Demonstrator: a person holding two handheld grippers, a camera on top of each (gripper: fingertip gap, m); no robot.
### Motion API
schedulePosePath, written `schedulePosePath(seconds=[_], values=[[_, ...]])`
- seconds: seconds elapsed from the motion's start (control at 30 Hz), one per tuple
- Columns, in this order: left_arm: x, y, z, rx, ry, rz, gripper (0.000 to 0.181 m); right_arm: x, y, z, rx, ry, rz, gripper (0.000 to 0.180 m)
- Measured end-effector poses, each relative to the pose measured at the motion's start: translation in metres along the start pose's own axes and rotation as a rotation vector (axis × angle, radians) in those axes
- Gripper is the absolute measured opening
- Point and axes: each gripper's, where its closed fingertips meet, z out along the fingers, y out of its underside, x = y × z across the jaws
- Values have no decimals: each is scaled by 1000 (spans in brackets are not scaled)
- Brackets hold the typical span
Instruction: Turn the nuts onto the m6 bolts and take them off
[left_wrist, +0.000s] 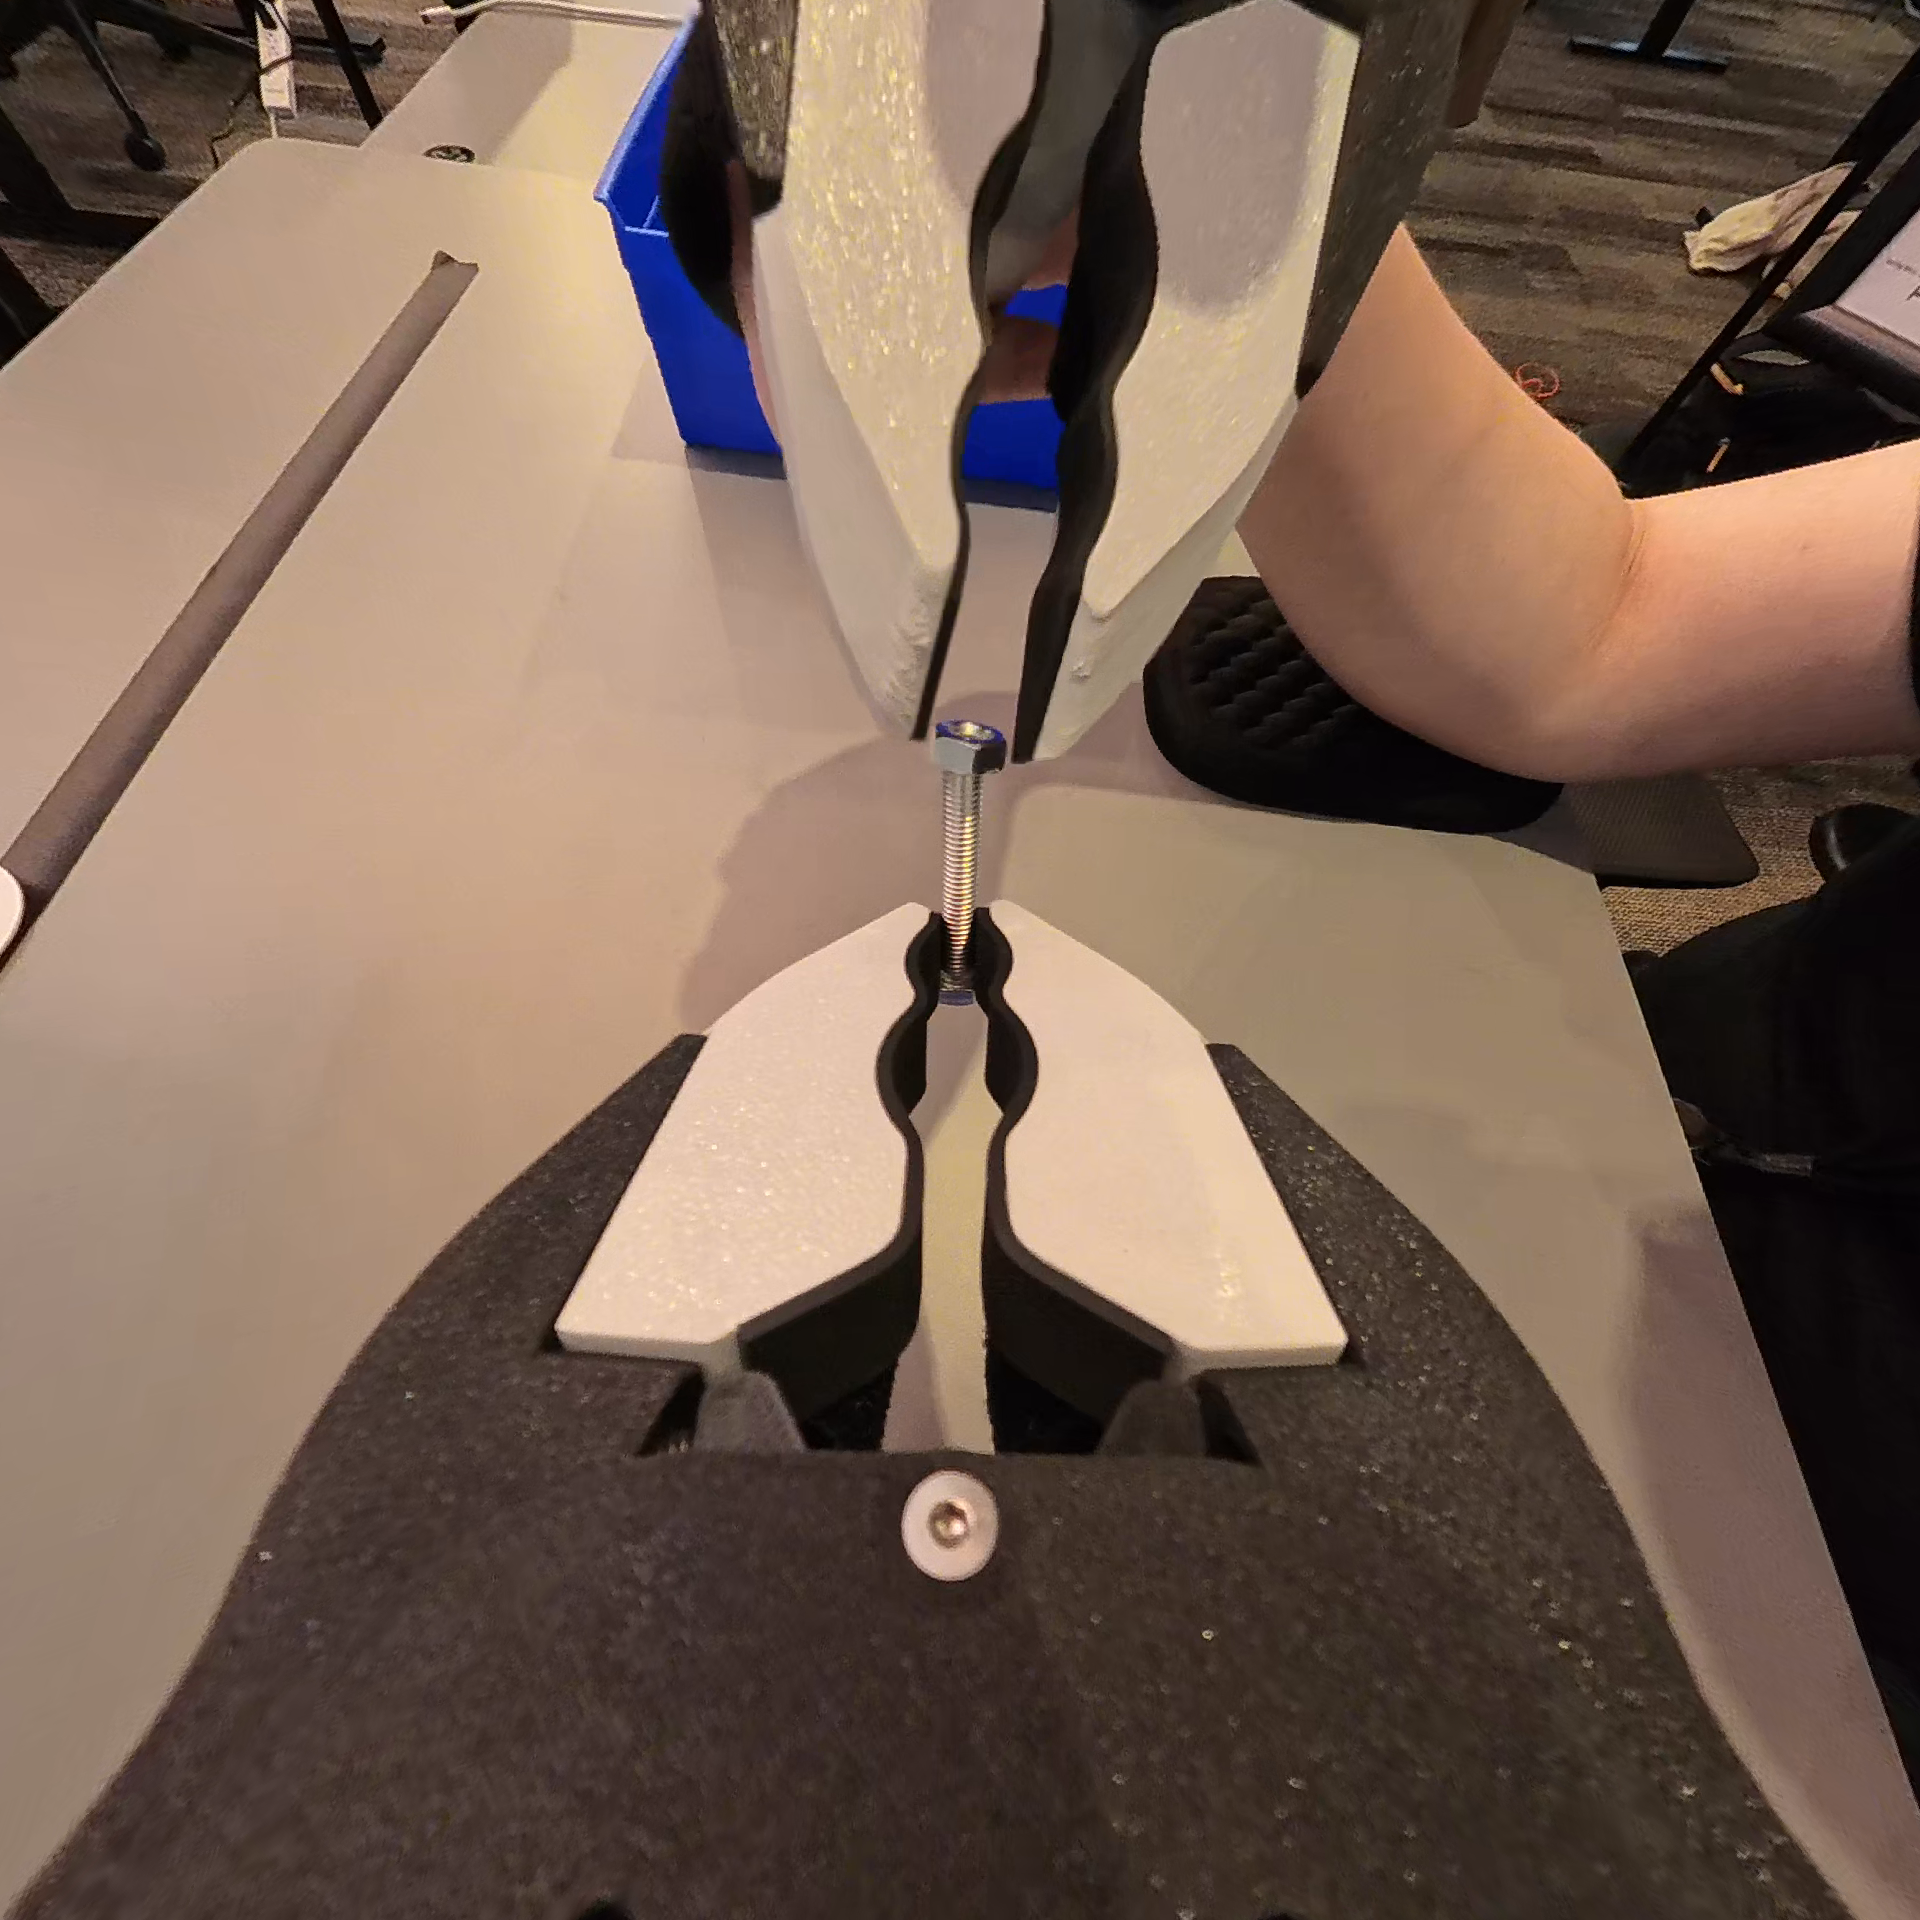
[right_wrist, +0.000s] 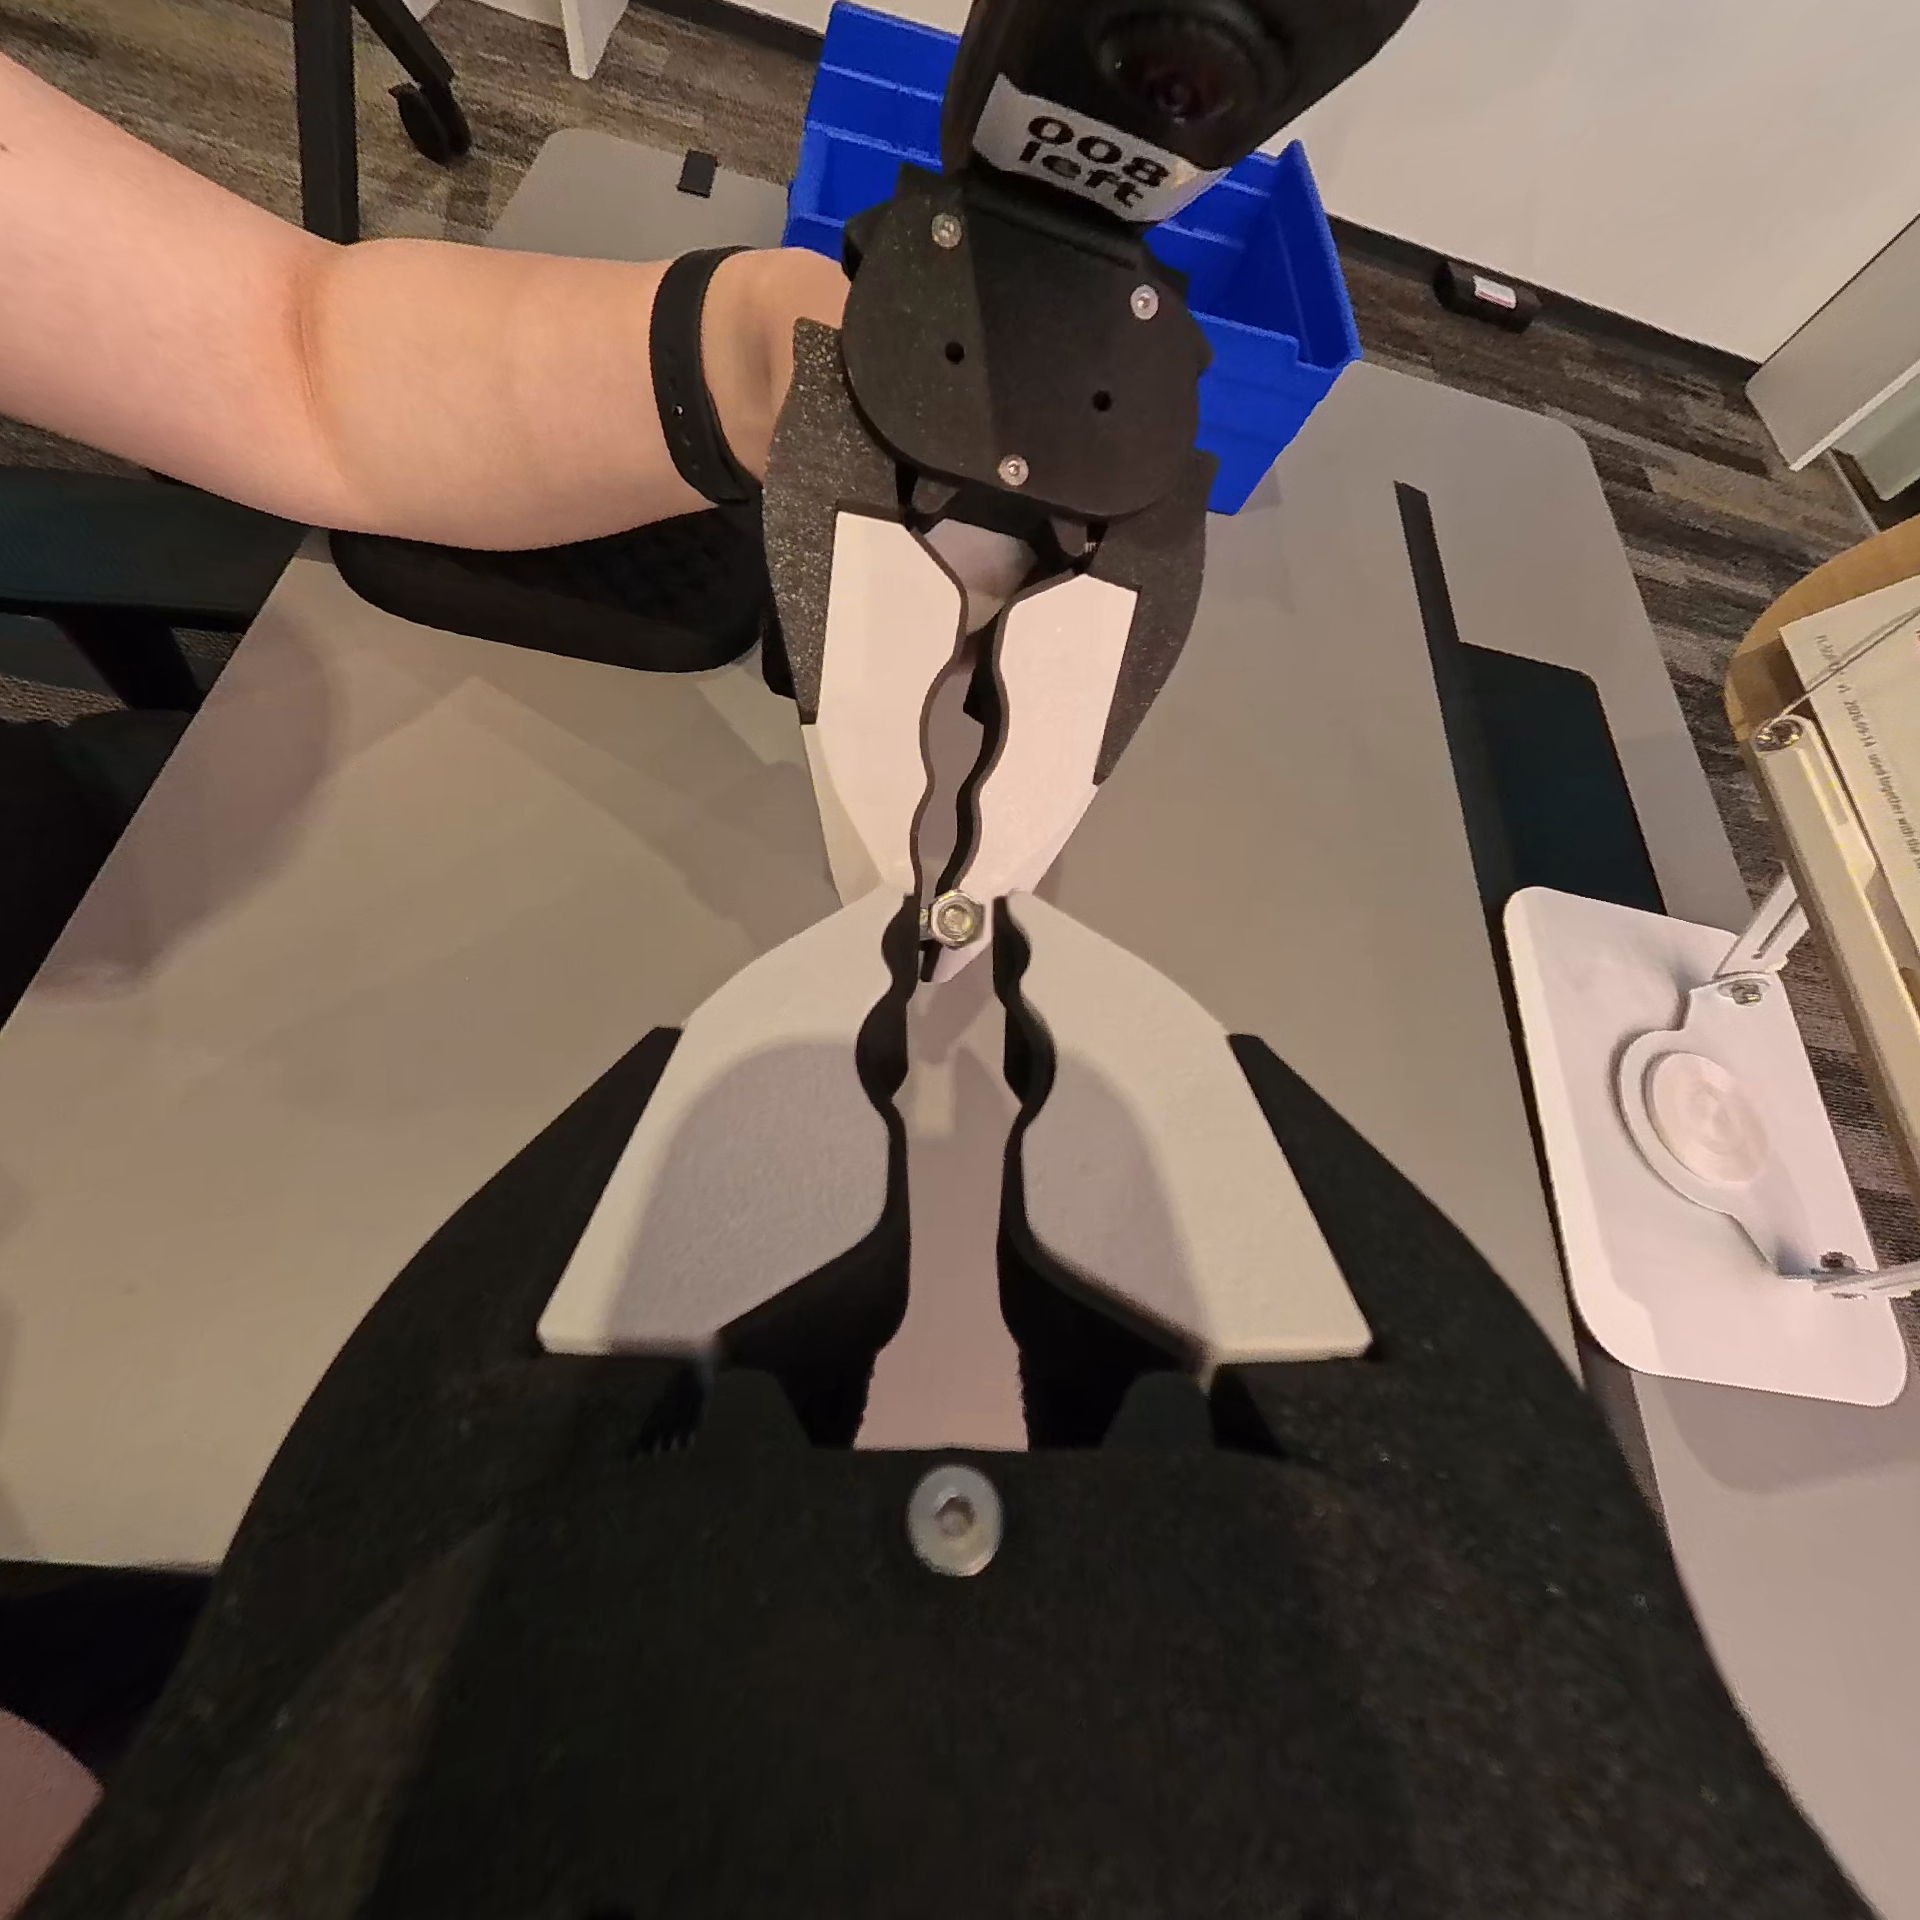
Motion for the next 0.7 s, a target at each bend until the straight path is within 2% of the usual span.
schedulePosePath(seconds=[0.2, 0.53, 0.7], values=[[1, -1, -1, 0, -6, 20, 5, -2, 0, 1, 2, -17, 15, 10], [15, 5, 5, -57, 31, 123, 5, -22, 5, 0, 4, -169, 68, 9], [9, 5, 5, -60, -3, 93, 5, -14, 6, 0, -16, -127, 96, 9]])
